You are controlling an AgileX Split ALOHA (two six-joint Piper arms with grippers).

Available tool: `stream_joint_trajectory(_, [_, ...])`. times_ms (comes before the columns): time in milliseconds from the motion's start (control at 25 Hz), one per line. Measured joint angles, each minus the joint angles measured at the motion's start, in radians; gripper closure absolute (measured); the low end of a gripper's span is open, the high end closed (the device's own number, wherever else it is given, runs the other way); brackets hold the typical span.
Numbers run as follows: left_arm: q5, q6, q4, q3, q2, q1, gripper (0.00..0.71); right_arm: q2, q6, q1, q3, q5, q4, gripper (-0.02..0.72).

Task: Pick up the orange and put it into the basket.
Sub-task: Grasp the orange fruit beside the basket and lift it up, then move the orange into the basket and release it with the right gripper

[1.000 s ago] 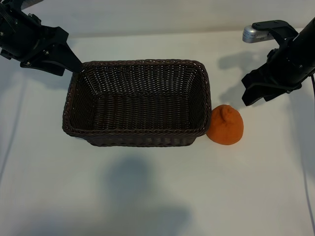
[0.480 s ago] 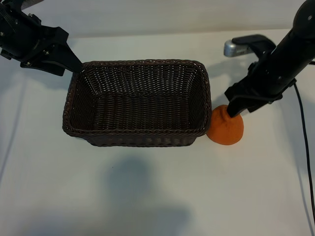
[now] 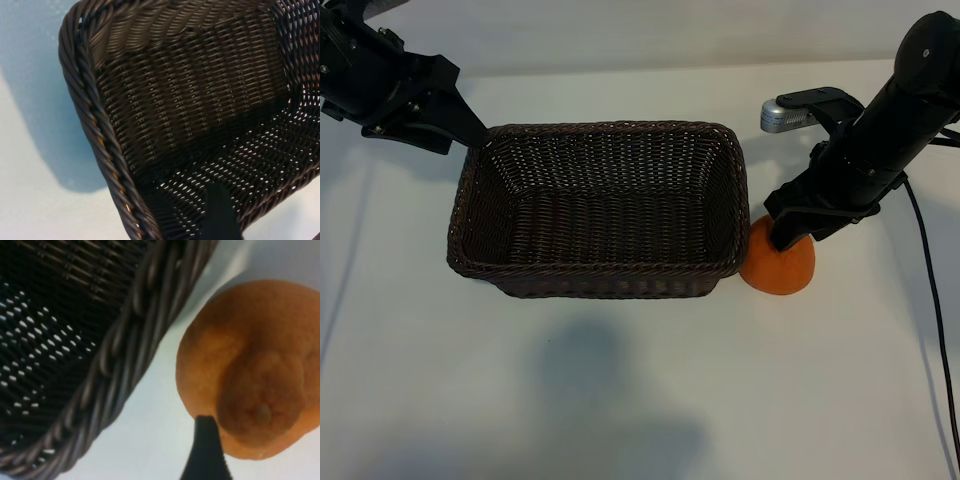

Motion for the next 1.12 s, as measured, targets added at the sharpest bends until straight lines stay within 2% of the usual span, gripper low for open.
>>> stream_joint_trajectory(280, [0.0,0.0,0.0,0.0,0.0,0.0,0.204,0.043,0.0,0.0,0.001,-0.033,0.032,0.2])
stream_joint_trajectory(360, [0.0,0.0,0.0,0.0,0.0,0.0,0.204,0.05,0.0,0.0,0.001,-0.036,0.035,0.234])
stream_joint_trajectory(440, [0.0,0.0,0.0,0.0,0.0,0.0,0.204,0.052,0.0,0.0,0.001,-0.036,0.039,0.311])
stream_joint_trajectory(600, [0.0,0.004,0.0,0.0,0.0,0.0,0.204,0.052,0.0,0.0,0.001,-0.03,0.044,0.583])
stream_joint_trajectory(640, [0.0,0.004,0.0,0.0,0.0,0.0,0.204,0.052,0.0,0.0,0.001,-0.029,0.044,0.613])
stream_joint_trajectory(880, [0.0,0.004,0.0,0.0,0.0,0.0,0.204,0.052,0.0,0.0,0.001,-0.014,0.045,0.62])
stream_joint_trajectory(1120, [0.0,0.004,0.0,0.0,0.0,0.0,0.204,0.049,0.001,0.0,-0.041,0.064,0.005,0.62])
